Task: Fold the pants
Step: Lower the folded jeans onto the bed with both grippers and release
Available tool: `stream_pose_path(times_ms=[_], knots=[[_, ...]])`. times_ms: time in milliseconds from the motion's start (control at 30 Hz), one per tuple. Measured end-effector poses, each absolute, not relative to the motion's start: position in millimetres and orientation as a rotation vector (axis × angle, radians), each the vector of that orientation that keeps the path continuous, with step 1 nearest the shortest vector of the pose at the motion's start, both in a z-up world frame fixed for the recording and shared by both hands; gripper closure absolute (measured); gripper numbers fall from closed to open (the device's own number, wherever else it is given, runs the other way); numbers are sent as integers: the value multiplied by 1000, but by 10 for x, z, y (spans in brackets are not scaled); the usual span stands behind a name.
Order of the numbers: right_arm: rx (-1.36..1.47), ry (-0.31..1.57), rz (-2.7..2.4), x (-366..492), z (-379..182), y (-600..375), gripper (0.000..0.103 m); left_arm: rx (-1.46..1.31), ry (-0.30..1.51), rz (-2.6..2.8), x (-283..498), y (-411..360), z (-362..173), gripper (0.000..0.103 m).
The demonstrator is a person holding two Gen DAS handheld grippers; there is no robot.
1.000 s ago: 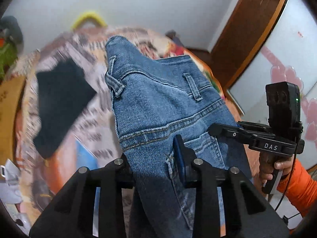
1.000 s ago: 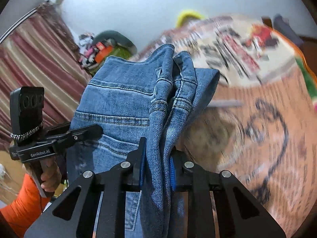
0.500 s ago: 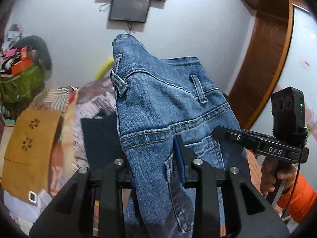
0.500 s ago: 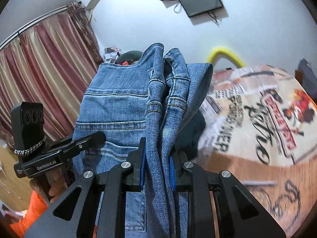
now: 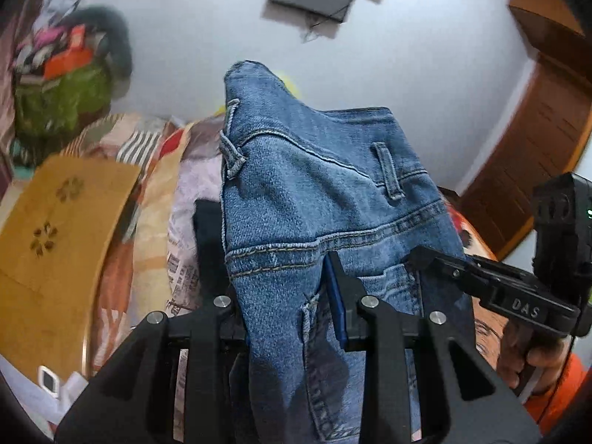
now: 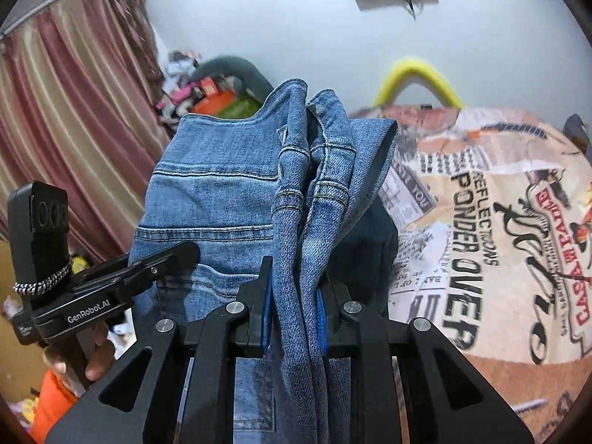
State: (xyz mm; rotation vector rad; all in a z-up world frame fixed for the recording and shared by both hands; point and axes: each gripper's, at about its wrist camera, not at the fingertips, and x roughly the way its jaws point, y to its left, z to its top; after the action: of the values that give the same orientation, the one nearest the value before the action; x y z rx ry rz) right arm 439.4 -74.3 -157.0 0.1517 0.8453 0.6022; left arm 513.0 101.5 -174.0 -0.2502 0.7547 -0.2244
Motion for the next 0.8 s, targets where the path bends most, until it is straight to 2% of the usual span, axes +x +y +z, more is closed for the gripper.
stream_pose_path(times_ms=[167,267,300,500,567,800], knots=[[72,1026,507,4786,-2178,-573,85,-242,907,-137,5575,1025,-2596,71],[102,1047,515,4815,-2290,-657,82,-251,1038,-117,5744,986,-3040,66],[113,1044,519,4792,-2283,-678,82,-254,1033,-112,5733,980,-3088,65],[91,994,510,4512,-2158,-803,75,-270,1009,-86,5526,1066,-3001,62],[78,975,508,4361,-2046,-821,72,-223,1003,-47,5340,1042,-2807,62],[49,815,549,3681,-1455,-1079,72,-103,880,-46,4663,991,-1996,61]])
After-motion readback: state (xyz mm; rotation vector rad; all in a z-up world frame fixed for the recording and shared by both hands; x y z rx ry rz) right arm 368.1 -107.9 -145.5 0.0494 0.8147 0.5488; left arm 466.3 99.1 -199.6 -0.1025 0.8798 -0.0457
